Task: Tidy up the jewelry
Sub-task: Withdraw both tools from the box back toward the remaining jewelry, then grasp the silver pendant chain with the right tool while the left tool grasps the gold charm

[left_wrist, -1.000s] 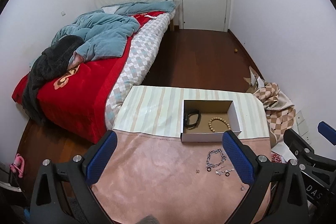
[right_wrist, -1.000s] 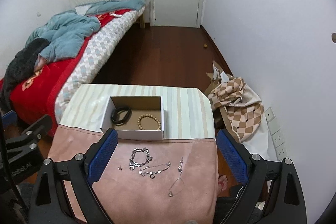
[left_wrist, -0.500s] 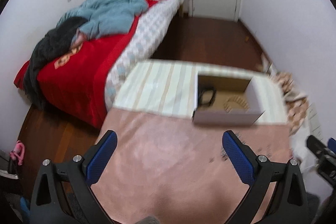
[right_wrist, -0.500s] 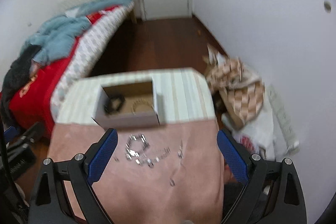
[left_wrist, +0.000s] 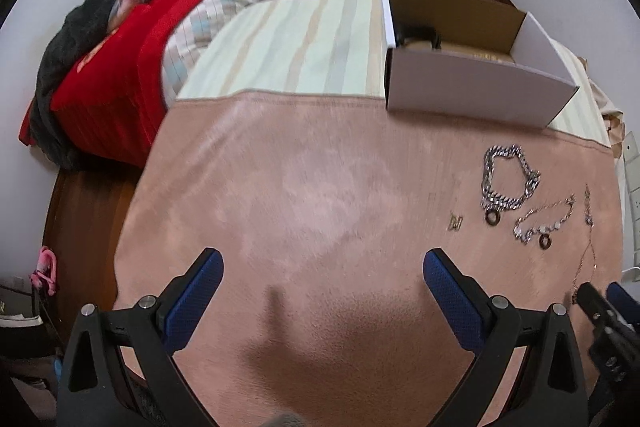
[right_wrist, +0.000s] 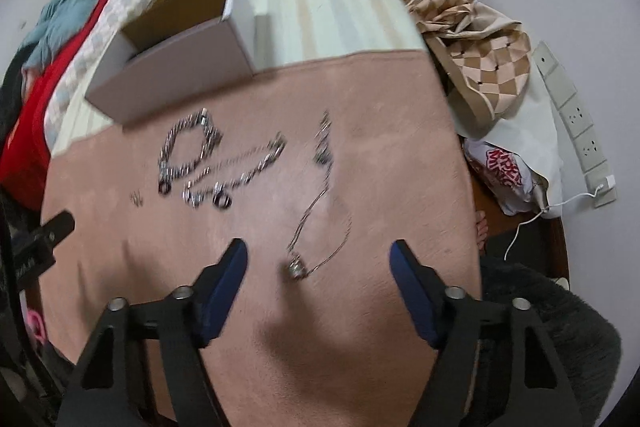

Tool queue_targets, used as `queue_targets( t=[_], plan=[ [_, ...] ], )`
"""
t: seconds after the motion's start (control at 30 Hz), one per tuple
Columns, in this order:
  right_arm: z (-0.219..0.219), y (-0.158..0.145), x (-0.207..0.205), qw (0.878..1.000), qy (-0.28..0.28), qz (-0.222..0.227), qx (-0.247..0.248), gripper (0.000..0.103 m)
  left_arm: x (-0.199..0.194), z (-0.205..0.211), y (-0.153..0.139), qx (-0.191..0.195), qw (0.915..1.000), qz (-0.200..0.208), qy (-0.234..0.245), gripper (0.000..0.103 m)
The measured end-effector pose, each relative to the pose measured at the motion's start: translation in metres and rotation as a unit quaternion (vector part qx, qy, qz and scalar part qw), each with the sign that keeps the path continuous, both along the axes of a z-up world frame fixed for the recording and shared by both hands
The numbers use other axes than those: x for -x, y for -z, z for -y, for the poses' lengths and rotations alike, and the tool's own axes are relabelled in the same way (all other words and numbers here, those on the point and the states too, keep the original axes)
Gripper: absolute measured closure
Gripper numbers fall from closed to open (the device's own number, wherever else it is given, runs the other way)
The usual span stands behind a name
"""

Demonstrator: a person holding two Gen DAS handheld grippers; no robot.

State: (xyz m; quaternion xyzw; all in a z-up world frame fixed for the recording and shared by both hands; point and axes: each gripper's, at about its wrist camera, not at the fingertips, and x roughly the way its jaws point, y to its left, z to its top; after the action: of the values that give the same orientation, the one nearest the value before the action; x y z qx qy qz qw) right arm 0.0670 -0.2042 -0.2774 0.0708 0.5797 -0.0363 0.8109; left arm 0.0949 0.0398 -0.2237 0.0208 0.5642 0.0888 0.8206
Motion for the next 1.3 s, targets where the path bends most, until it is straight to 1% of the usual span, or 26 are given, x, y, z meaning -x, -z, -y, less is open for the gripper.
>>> queue_targets(
  t=[0.03, 0.07, 0.1, 0.17, 0.2, 0.3, 0.47, 0.53, 0.63, 0.7, 0.73, 0.77, 0.8, 0.83, 0.87, 0.9, 0.93, 1.0, 1.03, 1.07, 1.1, 1.17, 1.3],
  plan=[
    [-0.004, 0.005, 0.002, 1.0, -0.005, 0.0, 0.01, 0.043, 0.0, 0.0, 0.003, 0.001, 1.0, -0.004, -0.001, 0.001],
    [-0.007, 0.009, 0.003, 1.0, -0.008, -0.001, 0.017, 0.052, 0.001, 0.0, 0.005, 0.002, 1.0, -0.007, -0.002, 0.001],
    [-0.011, 0.015, 0.004, 1.0, -0.013, -0.006, 0.028, 0.058, 0.002, 0.0, 0.008, 0.002, 1.0, -0.009, -0.002, 0.001],
    [-0.017, 0.015, 0.006, 0.999, -0.018, 0.006, 0.05, 0.087, 0.002, 0.0, 0.011, 0.003, 0.9999, -0.012, -0.001, 0.001],
    [-0.018, 0.014, 0.005, 0.999, -0.02, 0.004, 0.05, 0.092, 0.003, 0.001, 0.013, 0.004, 0.9999, -0.015, 0.0, 0.001],
    [-0.016, 0.008, 0.009, 0.999, -0.012, 0.022, 0.028, 0.093, 0.0, 0.001, 0.015, 0.011, 0.9998, -0.015, 0.003, 0.001],
    [-0.006, -0.027, 0.008, 0.998, 0.01, 0.068, 0.003, 0.093, -0.011, 0.009, 0.019, 0.042, 0.999, -0.016, 0.01, 0.001],
    [-0.005, -0.037, 0.005, 0.997, 0.013, 0.077, 0.005, 0.093, -0.018, 0.015, 0.027, 0.056, 0.9979, -0.027, 0.014, 0.001],
    [0.0, -0.038, -0.002, 0.997, 0.018, 0.075, 0.008, 0.093, -0.025, 0.024, 0.036, 0.074, 0.9963, -0.037, 0.022, 0.002],
    [0.004, -0.034, -0.005, 0.997, 0.024, 0.07, 0.008, 0.093, -0.029, 0.031, 0.042, 0.076, 0.9958, -0.04, 0.03, 0.015],
    [0.006, -0.031, -0.005, 0.997, 0.026, 0.067, 0.009, 0.093, -0.03, 0.034, 0.044, 0.077, 0.9956, -0.042, 0.033, 0.018],
    [0.01, -0.028, -0.007, 0.997, 0.029, 0.064, 0.008, 0.093, -0.03, 0.038, 0.043, 0.073, 0.996, -0.036, 0.037, 0.019],
    [0.011, -0.025, -0.007, 0.998, 0.032, 0.061, 0.009, 0.093, -0.03, 0.042, 0.042, 0.073, 0.9959, -0.029, 0.045, 0.024],
    [0.014, -0.021, -0.008, 0.998, 0.035, 0.058, 0.008, 0.093, -0.03, 0.045, 0.041, 0.072, 0.9958, -0.027, 0.049, 0.026],
    [0.016, -0.019, -0.007, 0.998, 0.037, 0.056, 0.007, 0.093, -0.03, 0.049, 0.04, 0.072, 0.9957, -0.023, 0.054, 0.033],
    [0.016, -0.018, -0.007, 0.998, 0.038, 0.053, 0.006, 0.093, -0.03, 0.052, 0.038, 0.072, 0.9955, -0.017, 0.06, 0.044],
    [0.017, -0.016, -0.007, 0.998, 0.039, 0.052, 0.006, 0.093, -0.03, 0.054, 0.037, 0.071, 0.9953, -0.013, 0.064, 0.051],
    [0.018, -0.015, -0.007, 0.998, 0.04, 0.051, 0.007, 0.093, -0.03, 0.059, 0.035, 0.07, 0.9949, -0.006, 0.073, 0.075],
    [0.018, -0.014, -0.008, 0.998, 0.04, 0.05, 0.007, 0.093, -0.031, 0.06, 0.034, 0.07, 0.9947, -0.004, 0.075, 0.081],
    [0.018, -0.014, -0.008, 0.998, 0.04, 0.05, 0.007, 0.093, -0.031, 0.061, 0.034, 0.071, 0.9945, -0.003, 0.078, 0.089],
    [0.018, -0.015, -0.008, 0.998, 0.039, 0.051, 0.007, 0.093, -0.031, 0.062, 0.034, 0.07, 0.9944, -0.002, 0.078, 0.093],
    [0.018, -0.016, -0.008, 0.998, 0.038, 0.052, 0.008, 0.093, -0.03, 0.06, 0.032, 0.072, 0.9942, -0.001, 0.08, 0.097],
    [0.017, -0.025, -0.009, 0.998, 0.036, 0.06, 0.003, 0.093, -0.026, 0.057, 0.029, 0.077, 0.9938, -0.001, 0.08, 0.097]
  ],
)
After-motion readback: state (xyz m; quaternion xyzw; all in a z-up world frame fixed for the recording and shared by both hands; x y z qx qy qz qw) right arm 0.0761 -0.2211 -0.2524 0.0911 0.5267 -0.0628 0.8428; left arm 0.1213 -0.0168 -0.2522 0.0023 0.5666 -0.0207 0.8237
